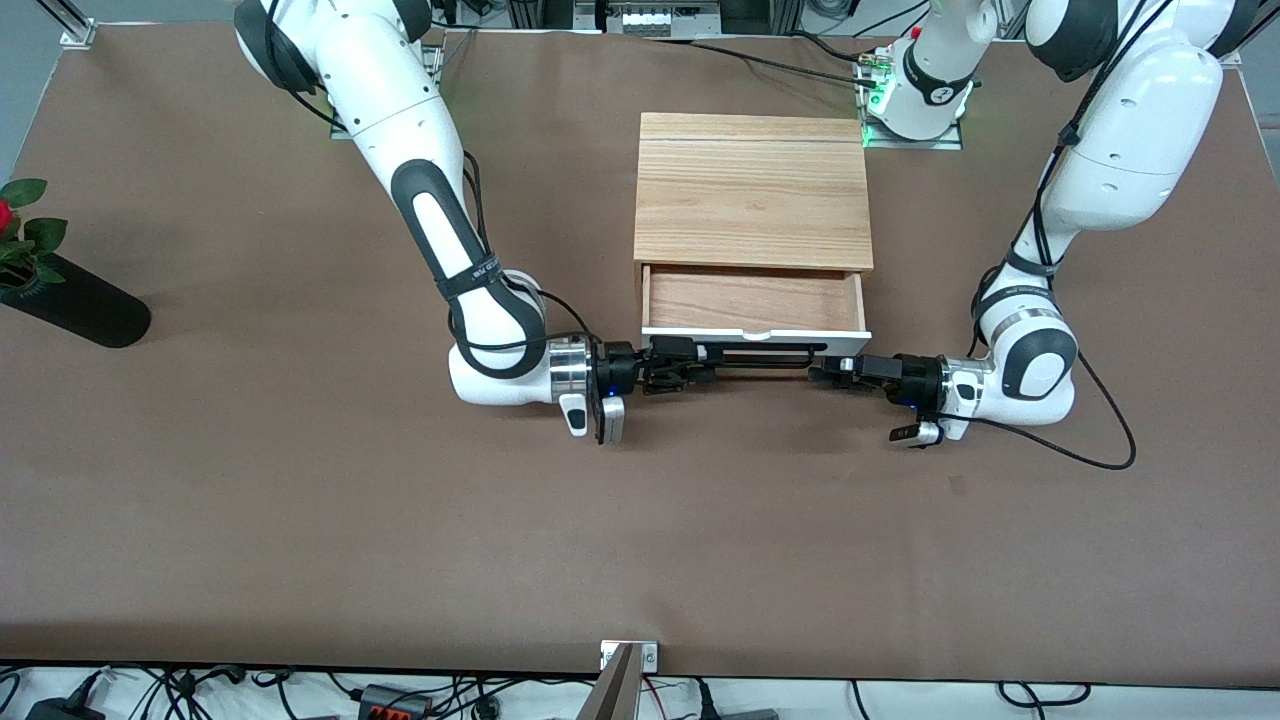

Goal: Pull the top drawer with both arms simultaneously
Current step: 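Pull the handle outward with both grippers to slide the drawer open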

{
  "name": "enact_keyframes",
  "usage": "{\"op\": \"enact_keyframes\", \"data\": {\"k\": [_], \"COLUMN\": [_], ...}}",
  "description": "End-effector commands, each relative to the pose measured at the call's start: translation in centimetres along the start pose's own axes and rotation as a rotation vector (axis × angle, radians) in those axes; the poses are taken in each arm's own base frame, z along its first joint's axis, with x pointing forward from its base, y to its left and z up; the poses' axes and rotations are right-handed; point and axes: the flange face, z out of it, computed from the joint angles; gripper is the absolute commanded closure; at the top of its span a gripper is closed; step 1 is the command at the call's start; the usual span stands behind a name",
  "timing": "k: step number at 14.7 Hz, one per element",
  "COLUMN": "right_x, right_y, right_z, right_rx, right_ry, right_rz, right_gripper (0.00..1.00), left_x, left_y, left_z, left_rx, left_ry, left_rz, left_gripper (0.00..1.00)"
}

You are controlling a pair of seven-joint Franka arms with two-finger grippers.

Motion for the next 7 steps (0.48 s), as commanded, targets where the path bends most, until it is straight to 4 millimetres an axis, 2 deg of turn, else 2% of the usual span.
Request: {"op": "enact_keyframes", "data": {"k": [1, 7], "right_x": [1.7, 3.8], "right_y": [-1.6, -2.0], "right_z": [-1.4, -4.7], "right_rx": [-0.001, -0.089], "right_ry": [0.036, 0.033], "right_rz": [0.052, 0.149], "right_gripper": [0.14, 0.11], "left_x": [1.1, 3.4], "left_y": [2.8, 10.5], "left_z": [-0.5, -4.6], "left_rx": [0.035, 0.365], "left_ry": [-0.009, -0.075], "left_rz": [-0.035, -0.036], "left_gripper": [0.0, 0.0]}}
